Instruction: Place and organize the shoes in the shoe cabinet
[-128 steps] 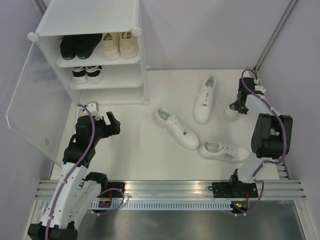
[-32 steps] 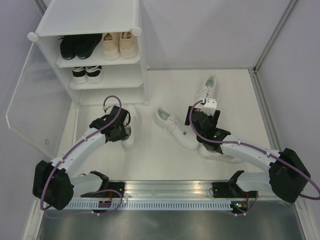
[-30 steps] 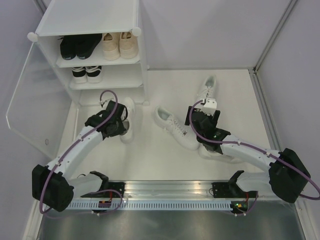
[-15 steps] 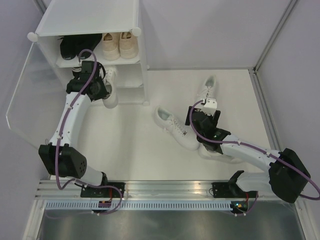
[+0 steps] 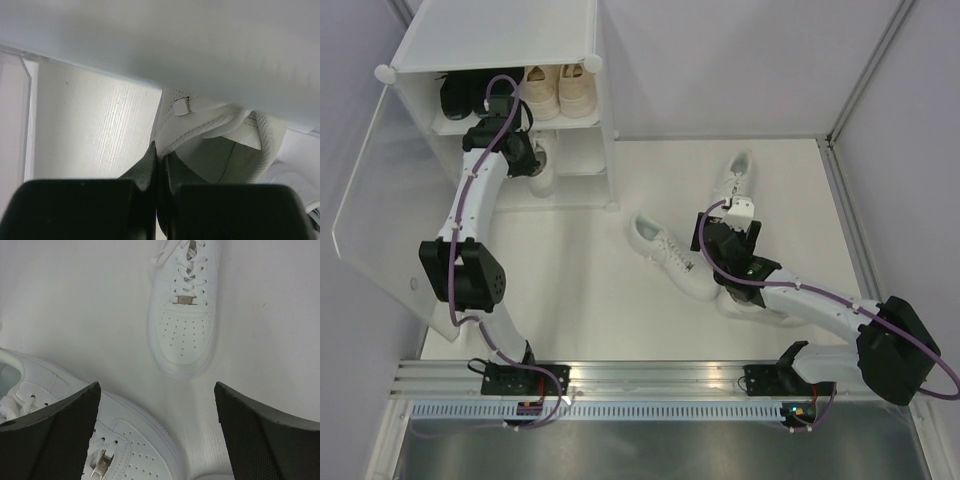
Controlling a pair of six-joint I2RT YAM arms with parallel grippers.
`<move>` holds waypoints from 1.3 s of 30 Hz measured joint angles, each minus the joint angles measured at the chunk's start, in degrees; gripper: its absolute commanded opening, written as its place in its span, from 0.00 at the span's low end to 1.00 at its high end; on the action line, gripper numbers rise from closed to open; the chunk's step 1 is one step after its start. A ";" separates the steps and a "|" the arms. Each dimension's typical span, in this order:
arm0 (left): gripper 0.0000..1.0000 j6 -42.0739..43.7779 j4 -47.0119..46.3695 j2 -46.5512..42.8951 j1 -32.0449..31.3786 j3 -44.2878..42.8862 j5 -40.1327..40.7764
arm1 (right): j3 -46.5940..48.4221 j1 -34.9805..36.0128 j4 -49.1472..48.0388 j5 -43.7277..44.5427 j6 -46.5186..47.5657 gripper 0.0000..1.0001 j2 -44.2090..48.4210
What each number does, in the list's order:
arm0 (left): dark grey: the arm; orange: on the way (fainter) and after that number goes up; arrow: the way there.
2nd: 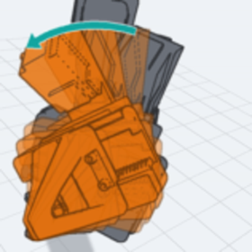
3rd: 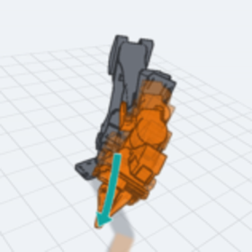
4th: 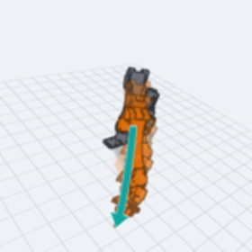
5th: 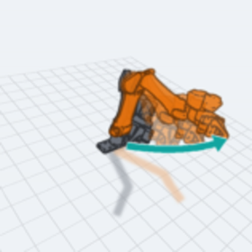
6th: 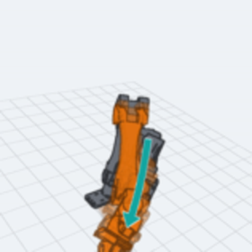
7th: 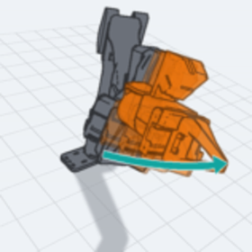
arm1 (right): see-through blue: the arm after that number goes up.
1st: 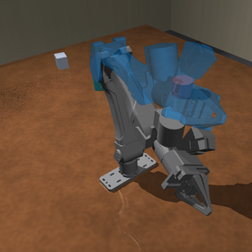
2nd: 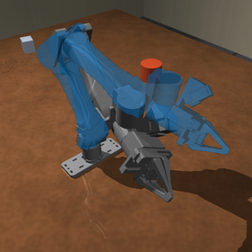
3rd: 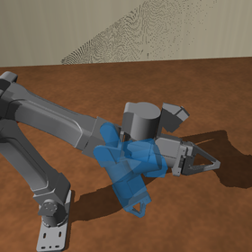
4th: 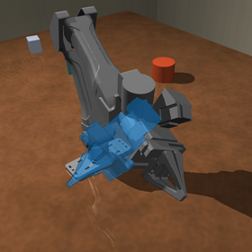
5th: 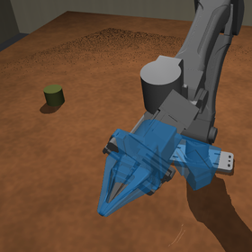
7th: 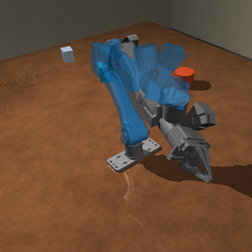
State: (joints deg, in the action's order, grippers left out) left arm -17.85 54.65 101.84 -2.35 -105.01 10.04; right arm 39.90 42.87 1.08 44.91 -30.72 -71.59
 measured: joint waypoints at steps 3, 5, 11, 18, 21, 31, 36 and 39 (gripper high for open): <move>0.08 0.17 -0.26 3.17 0.02 -3.56 -0.13 | 0.22 -0.02 0.70 0.00 -0.07 0.98 -0.52; 0.12 0.31 -0.70 5.33 0.00 -5.40 -0.07 | 0.33 -0.02 1.09 -0.02 -0.09 0.98 -0.98; 0.23 0.37 -0.48 5.88 0.02 -6.80 0.42 | 0.33 -0.04 1.57 -0.02 -0.11 0.98 -1.51; 0.40 0.39 -1.03 5.77 0.11 -6.91 0.74 | 0.39 -0.02 1.60 -0.04 -0.11 0.98 -1.60; 0.52 0.42 -1.70 5.16 0.31 -6.56 1.42 | 0.44 -0.02 1.62 -0.07 -0.11 0.98 -1.66; 0.86 0.07 -11.52 -6.51 0.33 4.35 1.29 | 0.87 -0.02 1.79 -1.36 -0.09 0.98 -3.08; 0.99 0.46 -20.46 -18.58 0.33 16.74 -2.25 | 1.33 -0.02 2.16 -1.81 -0.09 0.98 -3.50; 0.99 2.16 -28.28 -25.14 0.24 27.15 -5.25 | 1.42 -0.02 2.36 -2.10 -0.09 0.98 -3.48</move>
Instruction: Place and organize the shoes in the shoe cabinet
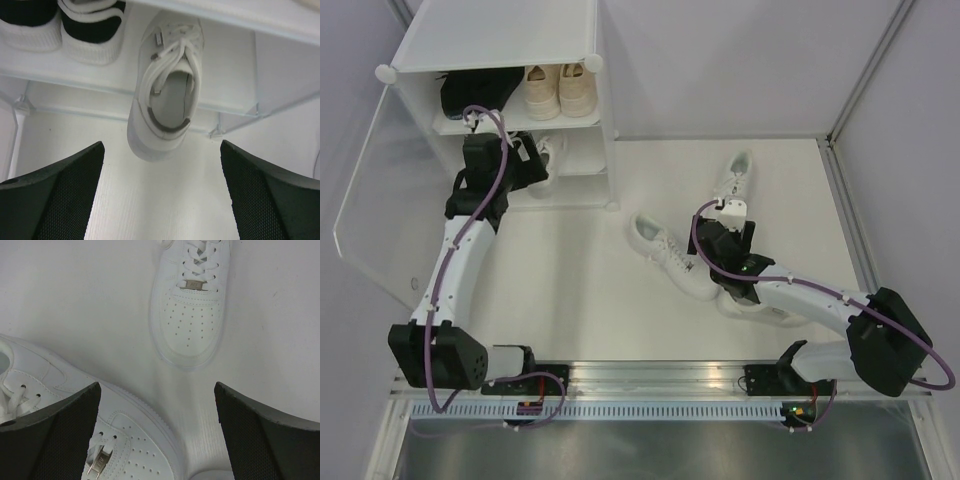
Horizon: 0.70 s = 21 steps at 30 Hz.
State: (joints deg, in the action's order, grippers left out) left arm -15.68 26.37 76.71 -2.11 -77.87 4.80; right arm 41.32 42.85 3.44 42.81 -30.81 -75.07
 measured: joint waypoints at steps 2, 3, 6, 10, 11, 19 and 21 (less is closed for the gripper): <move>1.00 1.36 -4.04 -2.60 -0.07 6.14 -1.25 | 0.00 0.00 0.00 -0.35 0.00 0.98 0.00; 1.00 2.21 -6.95 -3.50 -0.15 9.53 -1.79 | 0.00 0.00 -0.02 -0.52 0.00 0.98 0.00; 1.00 4.66 -12.13 -4.13 -0.22 17.16 -2.45 | 0.00 0.00 -0.02 -0.74 0.00 0.98 0.00; 1.00 6.91 -16.70 -3.32 -0.24 22.01 -2.40 | 0.00 0.00 -0.04 -1.01 0.04 0.98 0.00; 0.98 7.19 -17.68 -2.93 -0.22 22.27 -2.40 | 0.00 0.00 -0.04 -1.05 0.04 0.98 0.00; 0.84 8.31 -27.36 1.05 -0.24 22.58 -2.38 | 0.00 -0.02 -0.09 -1.84 0.20 0.98 0.00; 0.79 8.37 -28.55 1.75 -0.26 22.53 -2.51 | 0.00 -0.02 -0.11 -1.99 0.20 0.98 0.00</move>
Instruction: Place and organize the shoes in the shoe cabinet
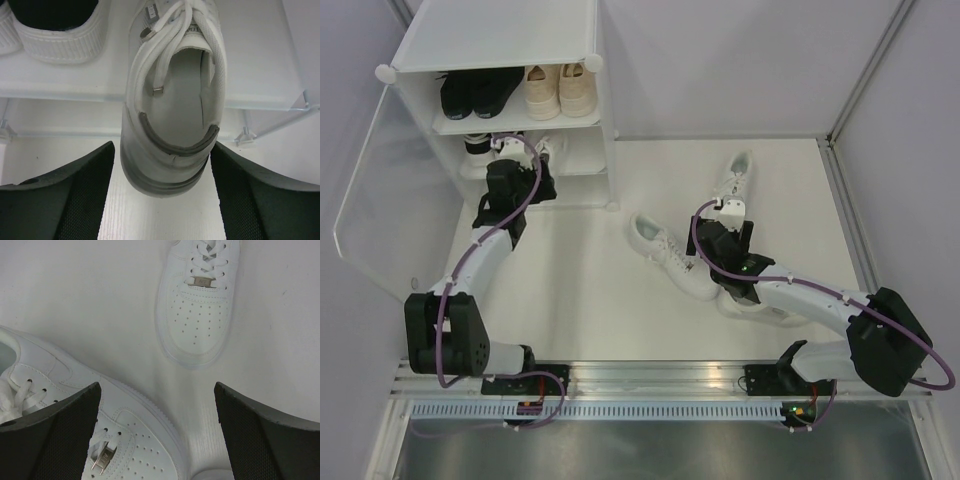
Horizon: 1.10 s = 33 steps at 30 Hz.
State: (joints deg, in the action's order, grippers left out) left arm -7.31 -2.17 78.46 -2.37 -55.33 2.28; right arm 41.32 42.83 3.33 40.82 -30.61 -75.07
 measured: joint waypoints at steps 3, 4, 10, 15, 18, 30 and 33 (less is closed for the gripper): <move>0.69 0.42 -1.03 1.51 -0.44 -0.31 -0.61 | 0.00 0.00 0.02 -0.07 0.02 0.98 0.00; 0.60 0.59 -1.03 1.81 -0.61 -0.48 -0.61 | 0.00 0.00 0.02 -0.07 0.02 0.97 0.00; 0.38 1.20 -0.94 3.76 -0.81 -2.89 -0.81 | 0.00 0.00 0.00 -0.07 0.02 0.97 0.00; 0.31 1.18 -0.92 5.97 -1.09 -5.14 -0.48 | 0.00 0.00 0.02 -0.07 0.02 0.97 -0.02; 0.29 1.16 -1.05 8.02 -1.36 -7.87 0.42 | 0.00 0.00 0.02 -0.07 0.04 0.98 -0.24; 0.25 0.39 -5.14 16.24 -2.01 -13.27 3.98 | 0.20 0.00 0.07 -0.04 0.44 0.97 -2.73; 0.27 0.24 -6.40 18.03 -2.03 -14.03 5.05 | 0.42 0.00 0.04 -0.04 0.46 0.97 -3.06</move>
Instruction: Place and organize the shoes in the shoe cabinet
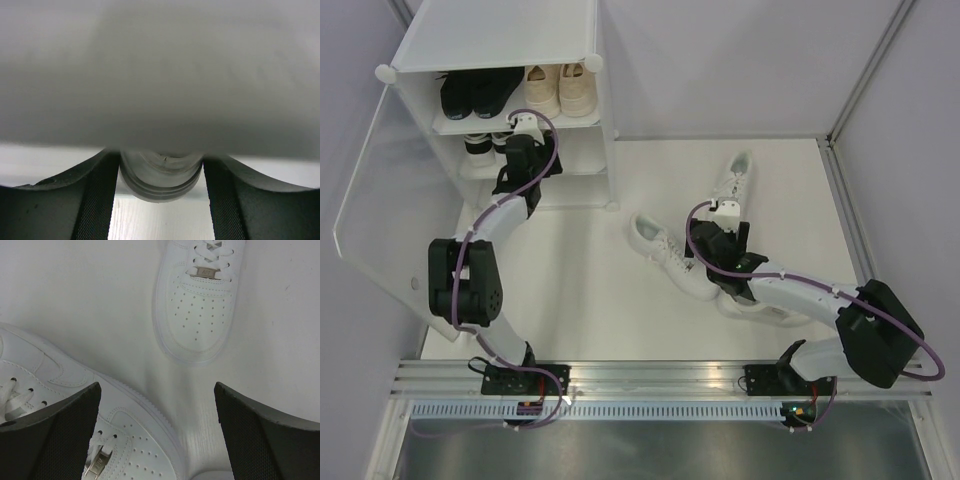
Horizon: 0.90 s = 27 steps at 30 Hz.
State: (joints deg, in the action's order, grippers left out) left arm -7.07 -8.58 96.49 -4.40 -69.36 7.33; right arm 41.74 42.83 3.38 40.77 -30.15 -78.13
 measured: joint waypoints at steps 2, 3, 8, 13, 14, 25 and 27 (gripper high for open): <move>0.27 0.02 -0.92 1.14 0.00 -0.44 0.70 | 0.22 0.00 0.02 0.00 0.02 0.97 -0.22; 0.27 0.02 -1.22 1.60 0.02 -0.70 1.14 | 0.31 0.00 0.00 0.00 0.02 0.98 -0.33; 0.32 0.02 -1.95 3.39 0.31 -2.40 2.03 | 0.39 -0.04 -0.04 0.00 0.07 0.97 -0.44; 0.42 0.04 -2.10 5.01 0.83 -4.35 1.92 | 0.42 -0.20 -0.02 0.00 0.24 0.97 -0.70; 0.46 0.04 -1.92 5.22 0.85 -4.79 1.86 | 0.42 -0.22 -0.02 0.00 0.24 0.97 -0.70; 0.71 0.07 -0.70 5.95 0.96 -6.23 1.57 | 0.44 -0.22 -0.02 -0.04 0.44 0.97 -0.96; 0.81 0.11 -0.61 5.90 1.01 -6.21 1.57 | 0.44 -0.20 -0.02 -0.13 0.44 0.97 -1.07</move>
State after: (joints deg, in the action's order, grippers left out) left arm -6.96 -9.19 102.39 -3.40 -75.57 8.91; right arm 42.17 42.63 3.36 40.64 -29.71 -79.20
